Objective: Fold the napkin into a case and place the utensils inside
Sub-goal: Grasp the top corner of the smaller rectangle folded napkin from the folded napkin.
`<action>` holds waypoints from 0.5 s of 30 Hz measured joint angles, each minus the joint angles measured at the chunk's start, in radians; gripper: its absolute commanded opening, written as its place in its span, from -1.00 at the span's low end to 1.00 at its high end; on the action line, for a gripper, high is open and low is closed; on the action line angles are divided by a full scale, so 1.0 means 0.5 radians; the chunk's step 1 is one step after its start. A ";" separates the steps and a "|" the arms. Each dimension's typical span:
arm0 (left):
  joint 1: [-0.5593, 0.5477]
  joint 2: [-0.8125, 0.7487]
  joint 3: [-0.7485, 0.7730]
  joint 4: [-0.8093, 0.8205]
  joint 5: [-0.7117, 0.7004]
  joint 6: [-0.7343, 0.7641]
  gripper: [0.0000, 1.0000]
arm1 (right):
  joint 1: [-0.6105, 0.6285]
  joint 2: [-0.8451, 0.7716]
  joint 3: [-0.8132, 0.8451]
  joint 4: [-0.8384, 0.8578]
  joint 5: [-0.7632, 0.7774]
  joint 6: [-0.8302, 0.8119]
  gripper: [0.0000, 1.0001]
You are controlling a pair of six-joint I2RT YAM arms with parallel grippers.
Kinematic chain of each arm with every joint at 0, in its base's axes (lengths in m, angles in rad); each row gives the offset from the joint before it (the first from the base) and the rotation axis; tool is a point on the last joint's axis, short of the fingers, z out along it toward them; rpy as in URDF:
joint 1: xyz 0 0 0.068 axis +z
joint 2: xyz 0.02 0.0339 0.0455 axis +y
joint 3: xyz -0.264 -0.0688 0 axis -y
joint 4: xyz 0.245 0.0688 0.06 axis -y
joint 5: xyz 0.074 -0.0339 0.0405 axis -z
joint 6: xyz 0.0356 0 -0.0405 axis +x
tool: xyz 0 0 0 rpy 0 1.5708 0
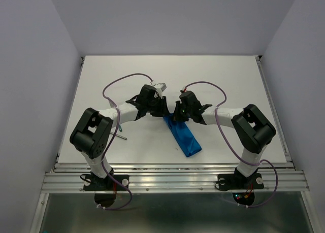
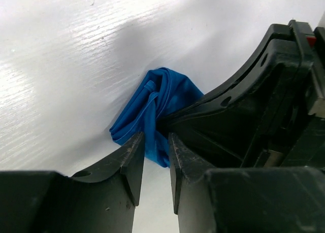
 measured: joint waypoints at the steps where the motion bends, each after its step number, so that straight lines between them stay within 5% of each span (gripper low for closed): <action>1: -0.009 0.000 0.010 -0.008 -0.005 0.006 -0.29 | 0.000 0.000 -0.001 0.000 -0.002 0.001 -0.99; 15: -0.122 0.079 0.126 -0.157 -0.146 0.095 -0.49 | 0.000 -0.002 -0.005 0.001 -0.002 0.007 -0.99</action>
